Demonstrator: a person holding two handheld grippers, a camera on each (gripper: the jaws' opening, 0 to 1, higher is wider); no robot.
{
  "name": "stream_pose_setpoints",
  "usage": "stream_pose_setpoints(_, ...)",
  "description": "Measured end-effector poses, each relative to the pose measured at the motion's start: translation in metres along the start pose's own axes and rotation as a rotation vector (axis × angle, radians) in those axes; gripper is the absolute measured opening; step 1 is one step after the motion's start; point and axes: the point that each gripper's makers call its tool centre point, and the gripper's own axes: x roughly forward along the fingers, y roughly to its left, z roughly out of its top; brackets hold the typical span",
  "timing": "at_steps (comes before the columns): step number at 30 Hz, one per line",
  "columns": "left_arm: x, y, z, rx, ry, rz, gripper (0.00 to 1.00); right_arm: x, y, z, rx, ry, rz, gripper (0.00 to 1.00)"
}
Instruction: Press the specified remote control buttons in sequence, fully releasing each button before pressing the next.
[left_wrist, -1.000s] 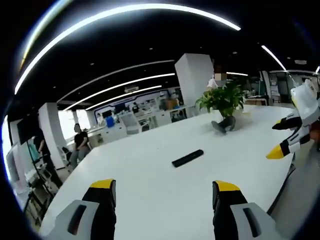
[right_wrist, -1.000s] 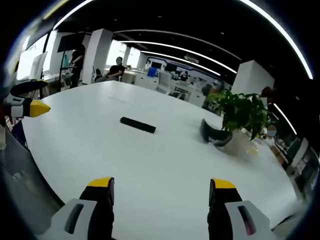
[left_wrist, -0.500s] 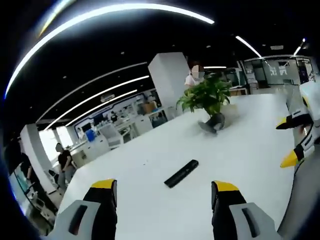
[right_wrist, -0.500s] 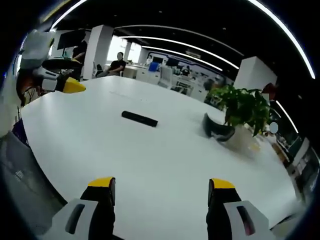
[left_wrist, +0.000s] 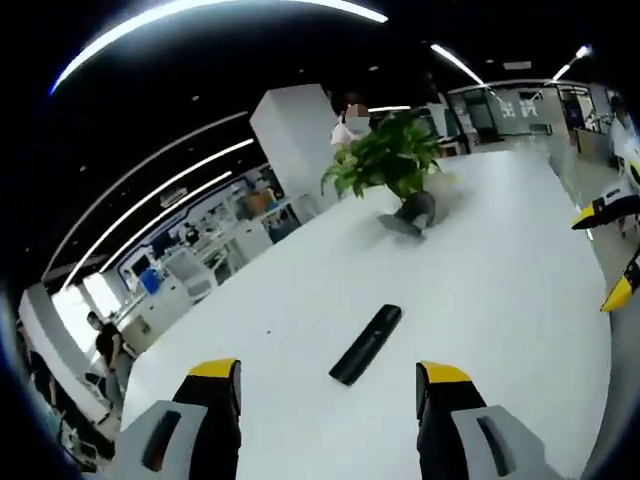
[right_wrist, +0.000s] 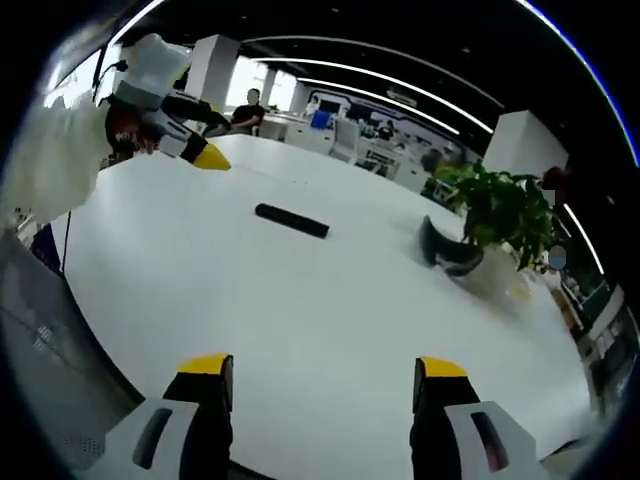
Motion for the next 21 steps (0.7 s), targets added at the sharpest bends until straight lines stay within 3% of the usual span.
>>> stream_pose_setpoints(5,0.021,-0.006,-0.007,0.006,0.046,-0.075,0.69,0.0,0.002,0.001,0.009,-0.005,0.015,0.72)
stream_pose_setpoints(9,0.039,-0.008,-0.014,0.098,0.087,-0.122,0.59,0.001,0.003,-0.001,0.006,0.008,0.018,0.7)
stream_pose_setpoints(21,0.086,-0.014,-0.04,0.103,0.247,-0.278,0.59,0.002,0.011,-0.003,0.006,0.014,0.055,0.71)
